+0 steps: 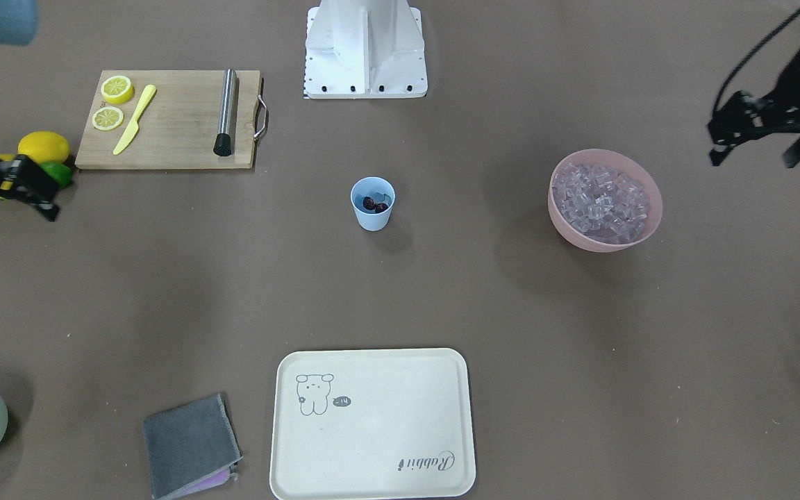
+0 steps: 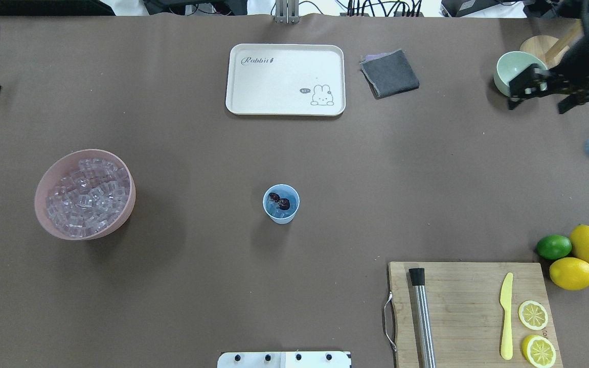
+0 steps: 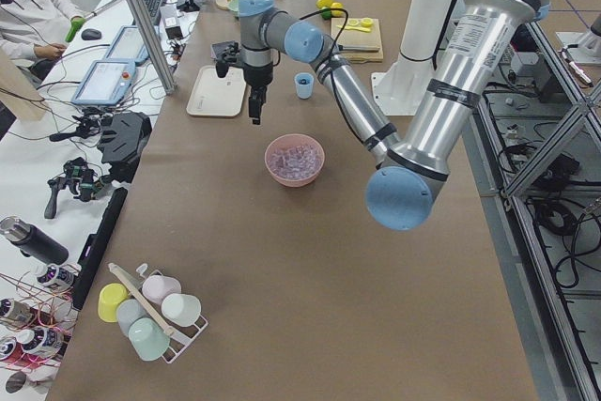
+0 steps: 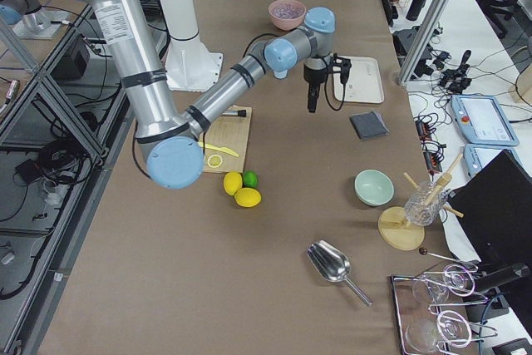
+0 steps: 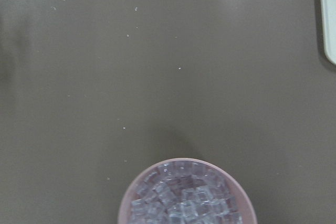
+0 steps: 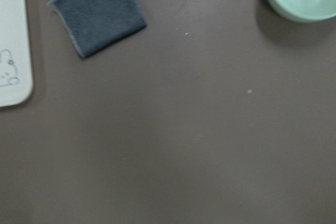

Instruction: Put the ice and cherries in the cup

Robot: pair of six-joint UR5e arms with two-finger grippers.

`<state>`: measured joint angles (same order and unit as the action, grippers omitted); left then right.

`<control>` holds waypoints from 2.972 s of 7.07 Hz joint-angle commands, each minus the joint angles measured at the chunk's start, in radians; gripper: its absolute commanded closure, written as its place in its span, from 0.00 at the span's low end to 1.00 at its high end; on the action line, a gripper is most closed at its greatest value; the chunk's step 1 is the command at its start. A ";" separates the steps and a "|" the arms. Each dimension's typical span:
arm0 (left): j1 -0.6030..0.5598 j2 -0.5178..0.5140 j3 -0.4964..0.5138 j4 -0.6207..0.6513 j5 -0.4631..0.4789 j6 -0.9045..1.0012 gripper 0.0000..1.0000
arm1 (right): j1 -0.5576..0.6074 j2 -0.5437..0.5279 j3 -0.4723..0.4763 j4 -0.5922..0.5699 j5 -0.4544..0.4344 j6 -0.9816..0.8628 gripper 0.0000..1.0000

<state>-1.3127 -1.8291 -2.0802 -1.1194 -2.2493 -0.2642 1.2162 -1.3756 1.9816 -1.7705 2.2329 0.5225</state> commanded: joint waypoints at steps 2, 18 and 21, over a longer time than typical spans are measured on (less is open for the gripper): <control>-0.291 0.220 0.078 -0.019 -0.062 0.509 0.02 | 0.383 -0.316 -0.010 -0.001 0.022 -0.736 0.00; -0.366 0.298 0.094 -0.050 -0.125 0.516 0.02 | 0.503 -0.415 -0.060 -0.007 0.103 -0.903 0.00; -0.366 0.300 0.081 -0.050 -0.125 0.510 0.02 | 0.503 -0.438 -0.084 0.000 0.103 -0.914 0.00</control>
<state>-1.6783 -1.5272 -1.9944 -1.1689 -2.3746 0.2466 1.7200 -1.8077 1.9062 -1.7746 2.3369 -0.3899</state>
